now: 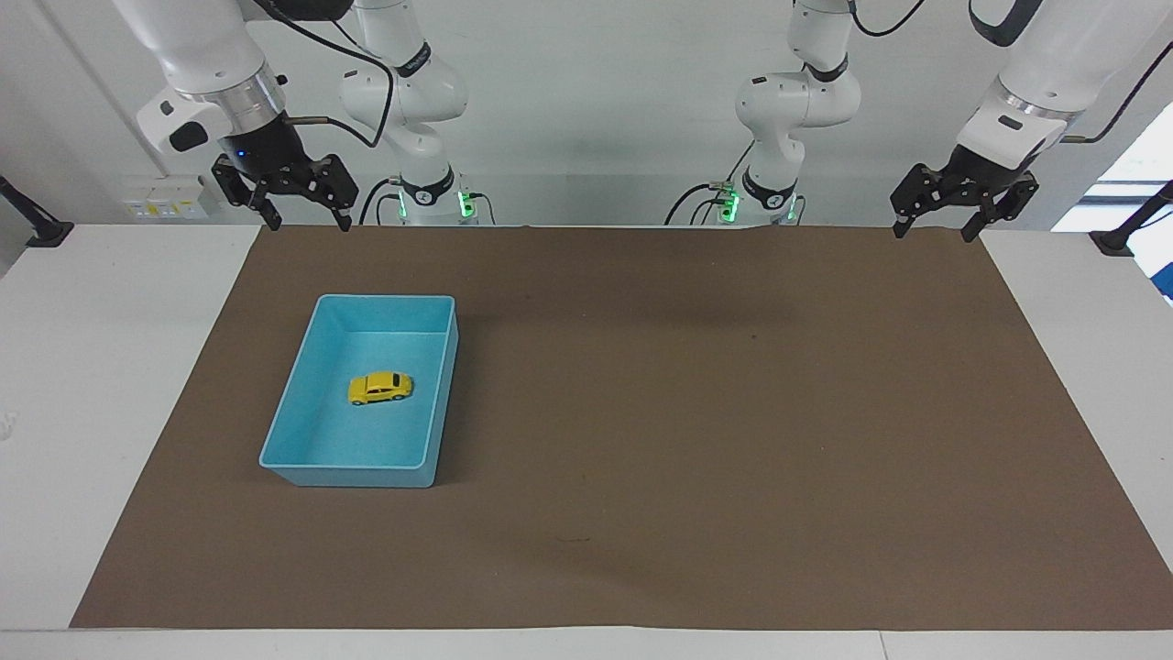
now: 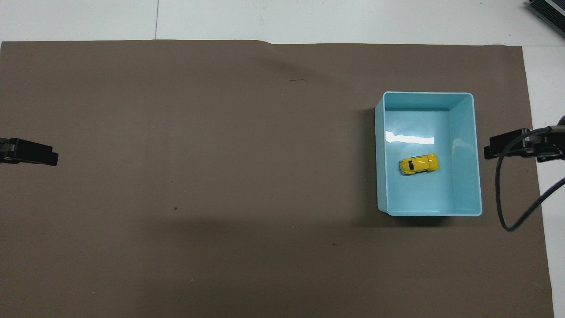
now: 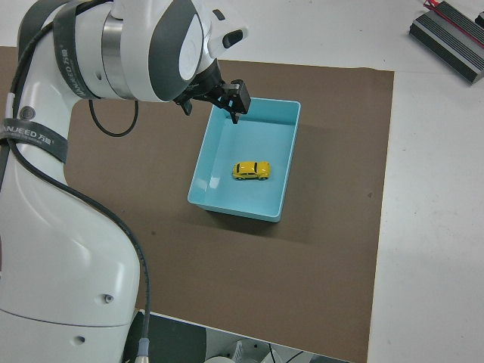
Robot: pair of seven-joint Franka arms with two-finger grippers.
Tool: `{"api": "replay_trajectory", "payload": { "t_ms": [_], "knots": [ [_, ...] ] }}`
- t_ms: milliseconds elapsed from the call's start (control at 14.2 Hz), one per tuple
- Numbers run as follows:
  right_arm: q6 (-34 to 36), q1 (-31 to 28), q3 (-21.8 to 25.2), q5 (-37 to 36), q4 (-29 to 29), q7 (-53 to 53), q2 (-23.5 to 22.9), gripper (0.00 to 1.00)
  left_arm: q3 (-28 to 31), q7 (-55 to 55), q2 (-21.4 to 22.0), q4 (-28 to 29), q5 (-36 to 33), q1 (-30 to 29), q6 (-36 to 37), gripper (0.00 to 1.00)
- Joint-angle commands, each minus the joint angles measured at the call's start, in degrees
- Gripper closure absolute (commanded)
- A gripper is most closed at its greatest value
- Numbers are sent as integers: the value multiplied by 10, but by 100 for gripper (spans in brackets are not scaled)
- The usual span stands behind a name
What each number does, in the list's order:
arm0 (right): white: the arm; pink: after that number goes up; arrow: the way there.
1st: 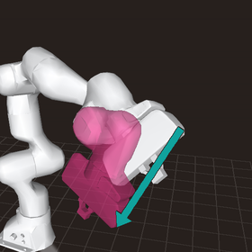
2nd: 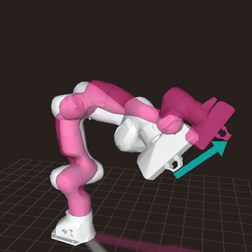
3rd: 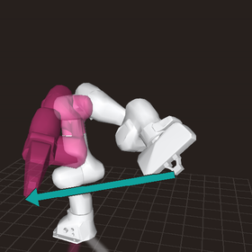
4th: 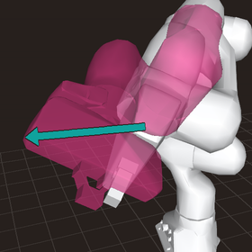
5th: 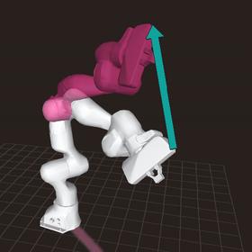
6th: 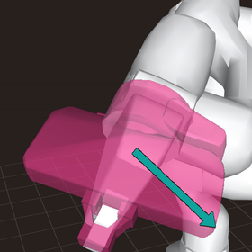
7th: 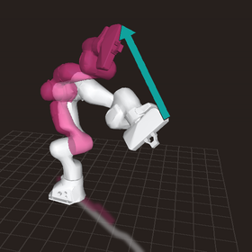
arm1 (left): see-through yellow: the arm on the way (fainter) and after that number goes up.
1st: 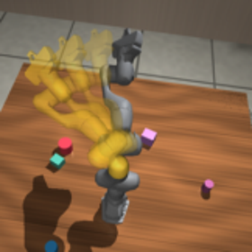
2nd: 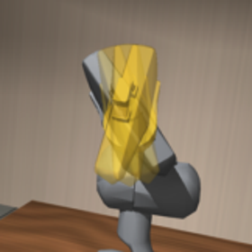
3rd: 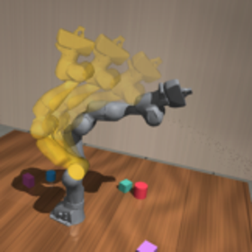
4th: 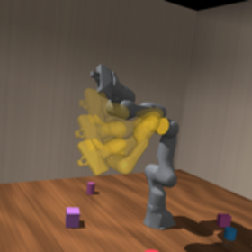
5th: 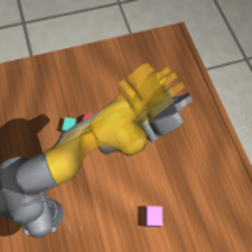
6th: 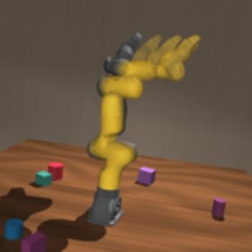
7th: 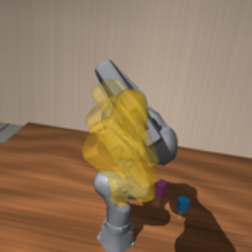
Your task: Wind up and store yellow beetle car
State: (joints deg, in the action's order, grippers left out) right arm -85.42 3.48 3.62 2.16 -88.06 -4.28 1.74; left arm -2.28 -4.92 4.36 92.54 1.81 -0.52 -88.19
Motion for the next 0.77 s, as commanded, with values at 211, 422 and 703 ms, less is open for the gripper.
{"api": "replay_trajectory", "payload": {
  "t_ms": [211,422,703],
  "knots": [
    [3,-1,0,14,3,-11,5,0,-4,-6,9,6,6,-10,-4,0],
    [3,-1,0,11,3,-7,5,0,-4,-6,9,6,6,-9,-4,0],
    [3,-1,0,11,1,-6,8,0,-4,-6,9,6,6,-9,-4,0]
  ]
}}
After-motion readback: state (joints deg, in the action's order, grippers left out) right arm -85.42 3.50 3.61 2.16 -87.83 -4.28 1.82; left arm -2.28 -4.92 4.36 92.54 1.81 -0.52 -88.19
